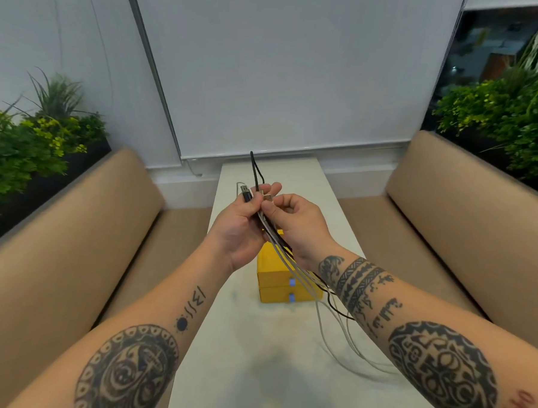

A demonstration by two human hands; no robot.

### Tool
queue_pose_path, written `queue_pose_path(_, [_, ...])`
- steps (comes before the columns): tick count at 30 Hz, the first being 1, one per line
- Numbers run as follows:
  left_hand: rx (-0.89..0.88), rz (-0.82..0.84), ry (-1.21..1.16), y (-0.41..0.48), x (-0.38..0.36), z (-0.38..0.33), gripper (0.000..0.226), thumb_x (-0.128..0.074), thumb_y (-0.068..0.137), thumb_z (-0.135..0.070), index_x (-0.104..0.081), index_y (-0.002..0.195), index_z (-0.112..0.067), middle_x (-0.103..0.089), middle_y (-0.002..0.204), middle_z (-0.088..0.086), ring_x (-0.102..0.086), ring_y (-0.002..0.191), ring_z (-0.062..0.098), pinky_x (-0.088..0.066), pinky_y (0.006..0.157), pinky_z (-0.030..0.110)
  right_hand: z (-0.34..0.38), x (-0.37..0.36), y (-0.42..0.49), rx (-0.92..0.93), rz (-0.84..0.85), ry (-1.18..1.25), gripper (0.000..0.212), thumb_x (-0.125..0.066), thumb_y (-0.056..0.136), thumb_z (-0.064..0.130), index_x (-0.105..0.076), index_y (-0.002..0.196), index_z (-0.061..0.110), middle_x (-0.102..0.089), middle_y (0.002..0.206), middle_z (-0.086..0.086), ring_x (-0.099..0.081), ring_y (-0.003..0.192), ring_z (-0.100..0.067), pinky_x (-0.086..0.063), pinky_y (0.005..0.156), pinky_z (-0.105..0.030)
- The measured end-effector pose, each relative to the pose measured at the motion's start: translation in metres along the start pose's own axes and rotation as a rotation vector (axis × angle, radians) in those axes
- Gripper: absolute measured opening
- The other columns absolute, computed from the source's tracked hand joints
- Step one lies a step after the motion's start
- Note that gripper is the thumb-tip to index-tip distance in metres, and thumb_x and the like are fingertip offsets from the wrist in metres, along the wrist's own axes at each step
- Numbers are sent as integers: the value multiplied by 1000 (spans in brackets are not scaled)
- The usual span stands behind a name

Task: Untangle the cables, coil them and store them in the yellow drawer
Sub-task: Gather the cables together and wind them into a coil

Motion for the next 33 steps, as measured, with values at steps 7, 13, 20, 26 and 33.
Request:
queue_pose_path(7, [89, -95, -10, 0, -1, -2, 30, -38, 104, -13, -64, 118, -11, -67, 126, 6, -64, 107, 28, -52, 86, 44, 6, 0, -2, 41, -60, -66, 23, -73, 88, 8, -70, 111, 3, -77, 97, -14, -75, 87, -24, -62, 80, -39])
queue_pose_path(13, [68, -89, 14, -3, -1, 5, 35, -34, 105, -19, -64, 121, -15, -69, 128, 0, -64, 111, 24, -51, 86, 44, 10, 4, -7, 85, -117, -251, 8, -71, 88, 15, -79, 91, 13, -77, 85, -7, -71, 74, -13, -61, 74, -35])
queue_pose_path(20, [66, -77, -60, 1, 4, 17, 25, -36, 108, -23, -59, 118, -18, -69, 122, 4, -65, 105, 28, -49, 85, 51, 8, 12, -7, 67, -187, -179, 10, -68, 90, 14, -78, 91, 10, -77, 91, -5, -74, 82, -19, -62, 80, -41])
queue_pose_path(26, [38, -108, -66, 4, 15, 20, 21, -37, 108, -20, -58, 106, -16, -72, 111, 7, -64, 96, 31, -51, 82, 54, 15, 18, -5, -8, -140, -120, 9, -66, 90, 10, -75, 89, 9, -70, 77, -13, -67, 67, -22, -61, 61, -43])
queue_pose_path(33, [20, -245, 25, 6, 16, 17, 13, -45, 106, -18, -59, 104, -17, -73, 104, 5, -73, 79, 21, -56, 70, 39, 22, 5, -10, 373, 40, -957, 15, -62, 92, 25, -75, 99, 25, -70, 80, 4, -63, 79, -16, -52, 72, -34])
Point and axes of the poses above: each hand's wrist, its own y-axis towards the middle knuckle, its own x-axis out of the back of the hand, z = x × y, the point moved 6 cm from there along y, towards the middle knuckle
